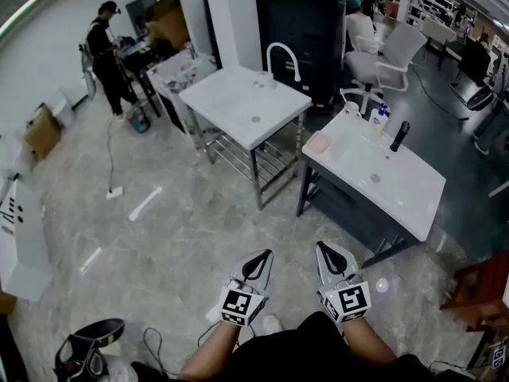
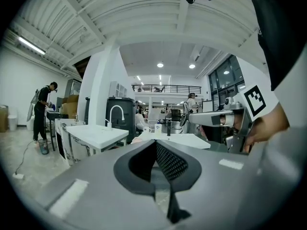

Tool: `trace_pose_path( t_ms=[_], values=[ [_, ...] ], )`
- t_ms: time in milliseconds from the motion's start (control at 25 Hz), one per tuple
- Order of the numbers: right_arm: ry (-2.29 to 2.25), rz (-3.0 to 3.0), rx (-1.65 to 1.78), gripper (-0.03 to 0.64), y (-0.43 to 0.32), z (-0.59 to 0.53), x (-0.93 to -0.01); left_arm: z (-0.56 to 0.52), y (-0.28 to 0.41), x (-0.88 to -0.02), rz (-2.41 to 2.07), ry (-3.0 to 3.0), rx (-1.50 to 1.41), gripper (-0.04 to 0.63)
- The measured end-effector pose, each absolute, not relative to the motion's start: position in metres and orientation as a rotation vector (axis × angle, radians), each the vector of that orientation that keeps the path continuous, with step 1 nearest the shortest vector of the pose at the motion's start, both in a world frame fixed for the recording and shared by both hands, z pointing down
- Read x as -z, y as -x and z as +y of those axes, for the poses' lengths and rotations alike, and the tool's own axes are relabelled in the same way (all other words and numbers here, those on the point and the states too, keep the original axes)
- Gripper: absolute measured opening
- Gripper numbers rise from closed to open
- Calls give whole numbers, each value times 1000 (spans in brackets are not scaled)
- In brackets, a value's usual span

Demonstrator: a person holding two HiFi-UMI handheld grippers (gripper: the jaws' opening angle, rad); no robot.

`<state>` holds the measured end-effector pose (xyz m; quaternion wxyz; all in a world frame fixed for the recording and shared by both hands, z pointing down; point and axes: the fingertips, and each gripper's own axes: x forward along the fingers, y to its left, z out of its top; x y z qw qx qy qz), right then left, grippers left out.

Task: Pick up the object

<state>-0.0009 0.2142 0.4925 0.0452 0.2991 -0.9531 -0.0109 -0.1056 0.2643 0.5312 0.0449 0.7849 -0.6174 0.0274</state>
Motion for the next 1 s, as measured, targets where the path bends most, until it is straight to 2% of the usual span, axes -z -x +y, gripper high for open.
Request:
trace_pose_path(
  t_ms=[320, 1000],
  values=[
    [-996, -2875, -13, 2, -6, 175, -498, 235, 116, -539, -1865, -2395, -110, 18],
    [-908, -2911, 4, 3, -4, 4, -493, 52, 120, -541, -1890, -2336, -180, 18]
  ],
)
